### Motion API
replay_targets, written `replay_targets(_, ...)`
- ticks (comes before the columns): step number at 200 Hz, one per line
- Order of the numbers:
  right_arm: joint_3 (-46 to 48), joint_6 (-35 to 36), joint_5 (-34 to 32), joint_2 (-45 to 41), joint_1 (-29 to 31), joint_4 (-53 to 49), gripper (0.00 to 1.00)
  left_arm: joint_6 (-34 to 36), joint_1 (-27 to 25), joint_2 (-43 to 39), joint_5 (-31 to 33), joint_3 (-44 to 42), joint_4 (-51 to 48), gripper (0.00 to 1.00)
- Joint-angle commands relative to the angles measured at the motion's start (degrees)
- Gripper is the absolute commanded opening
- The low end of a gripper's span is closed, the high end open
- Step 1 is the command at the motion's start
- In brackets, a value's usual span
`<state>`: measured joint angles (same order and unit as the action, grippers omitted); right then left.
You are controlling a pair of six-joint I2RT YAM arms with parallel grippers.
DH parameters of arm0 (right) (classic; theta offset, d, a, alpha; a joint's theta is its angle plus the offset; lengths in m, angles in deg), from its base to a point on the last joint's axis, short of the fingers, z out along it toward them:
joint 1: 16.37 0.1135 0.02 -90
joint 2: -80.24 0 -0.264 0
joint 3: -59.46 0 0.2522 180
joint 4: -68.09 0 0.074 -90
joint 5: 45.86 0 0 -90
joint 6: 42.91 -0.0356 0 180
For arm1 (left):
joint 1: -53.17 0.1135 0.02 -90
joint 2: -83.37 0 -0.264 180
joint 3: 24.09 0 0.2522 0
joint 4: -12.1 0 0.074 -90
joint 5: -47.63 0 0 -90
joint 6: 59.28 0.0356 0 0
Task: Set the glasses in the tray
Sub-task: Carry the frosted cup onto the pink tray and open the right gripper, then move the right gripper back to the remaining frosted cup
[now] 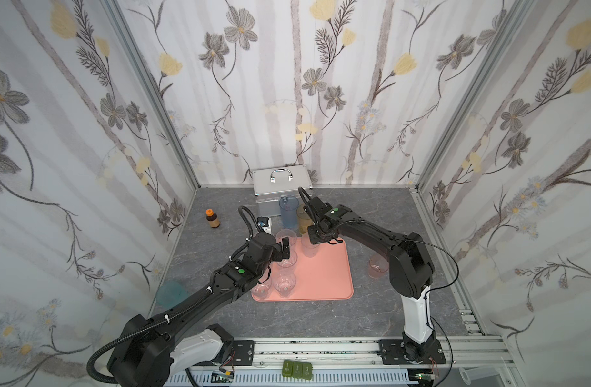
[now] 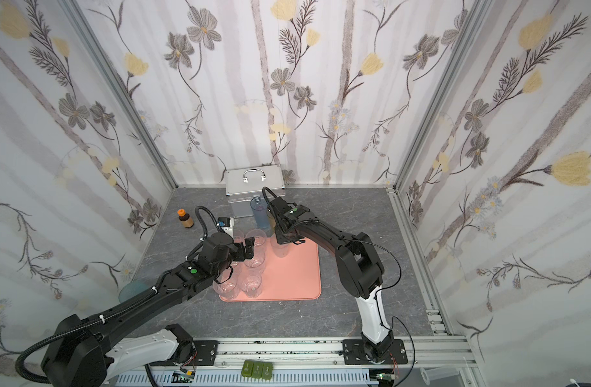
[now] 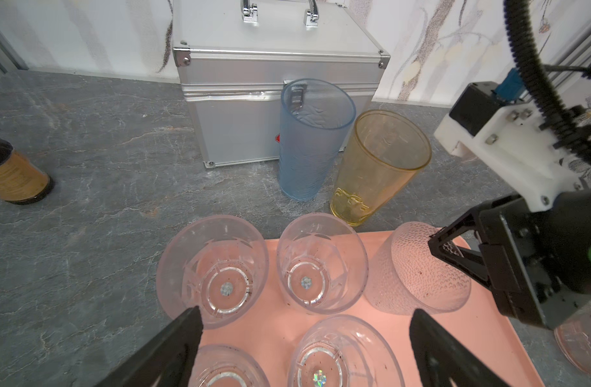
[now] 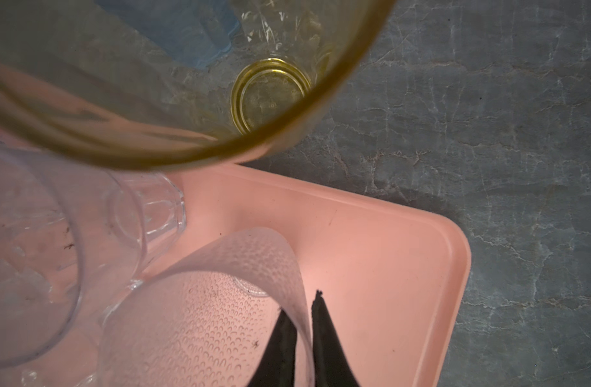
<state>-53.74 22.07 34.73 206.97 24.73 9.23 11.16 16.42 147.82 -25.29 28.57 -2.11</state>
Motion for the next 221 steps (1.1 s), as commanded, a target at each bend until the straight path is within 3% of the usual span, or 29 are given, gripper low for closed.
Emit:
replay_targets(1, -1.9, 0.2, -2.1, 1.2, -0.1, 0.7, 0.14, -0.8, 0.0, 0.1, -0.3, 0.0, 2.1, 0.99)
replay_targets(52, -2.7, -0.8, -2.6, 0.6, -0.4, 1.9, 0.15, -1.8, 0.1, 0.1, -1.1, 0.1, 2.3, 0.99)
replay_targets(74, -2.1, -0.7, -2.2, -0.9, -0.4, 1.8, 0.23, -3.0, 0.1, 0.4, -1.9, 0.0, 2.4, 0.98)
replay_targets(106, 3.0, -1.0, 0.0, -10.2, -0.8, 2.3, 0.33, -3.1, -2.9, 1.6, 2.2, 1.2, 2.2, 0.91)
replay_targets(137, 13.5, -1.8, -5.4, -22.4, -3.9, 2.5, 0.37, -2.0, -8.5, 6.0, 5.6, 4.7, 2.3, 0.90)
replay_targets(178, 32.4, -2.9, -5.9, -40.3, -16.3, 3.5, 0.41, -2.9, -15.3, 13.9, 5.0, 10.8, 3.1, 0.92)
replay_targets(199, 39.4, -3.1, -4.4, -46.9, -27.7, 6.0, 0.45, -2.6, -17.8, 18.6, 4.6, 13.7, 3.4, 0.92)
replay_targets(221, 45.9, -5.0, 1.6, -50.6, -39.3, 12.8, 0.49, -2.5, -19.7, 22.0, 3.6, 15.9, 3.6, 0.93)
